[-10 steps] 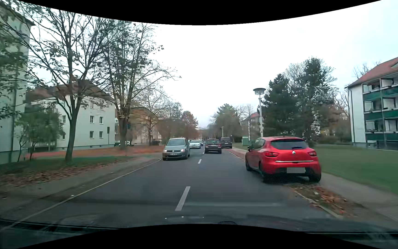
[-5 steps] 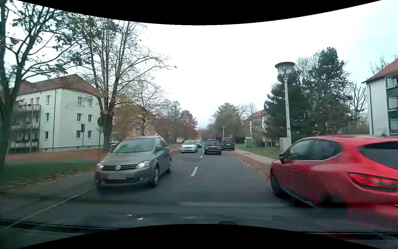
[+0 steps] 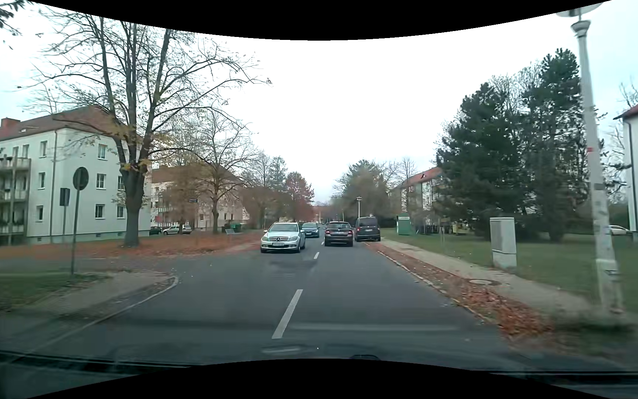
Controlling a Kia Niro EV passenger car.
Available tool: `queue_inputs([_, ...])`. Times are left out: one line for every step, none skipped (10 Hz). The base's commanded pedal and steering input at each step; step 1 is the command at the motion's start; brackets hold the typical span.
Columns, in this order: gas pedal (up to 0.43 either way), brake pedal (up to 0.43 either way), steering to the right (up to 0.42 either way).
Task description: Follow the waypoints while adhering to traffic rules and regulations
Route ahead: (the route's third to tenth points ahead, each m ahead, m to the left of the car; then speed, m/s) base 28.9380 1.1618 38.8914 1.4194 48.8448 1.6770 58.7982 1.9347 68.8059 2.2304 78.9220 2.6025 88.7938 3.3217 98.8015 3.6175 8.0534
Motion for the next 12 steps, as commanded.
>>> queue_inputs([0.118,0.000,0.004])
queue_inputs([0.110,0.000,0.008])
queue_inputs([0.110,0.000,0.013])
queue_inputs([0.098,0.000,0.019])
queue_inputs([0.087,0.000,0.024])
queue_inputs([0.087,0.000,0.026])
queue_inputs([0.087,0.000,0.026])
queue_inputs([0.079,0.000,0.024])
queue_inputs([0.079,0.000,0.021])
queue_inputs([0.079,0.000,0.012])
queue_inputs([0.079,0.000,0.003])
queue_inputs([0.087,0.000,-0.005])
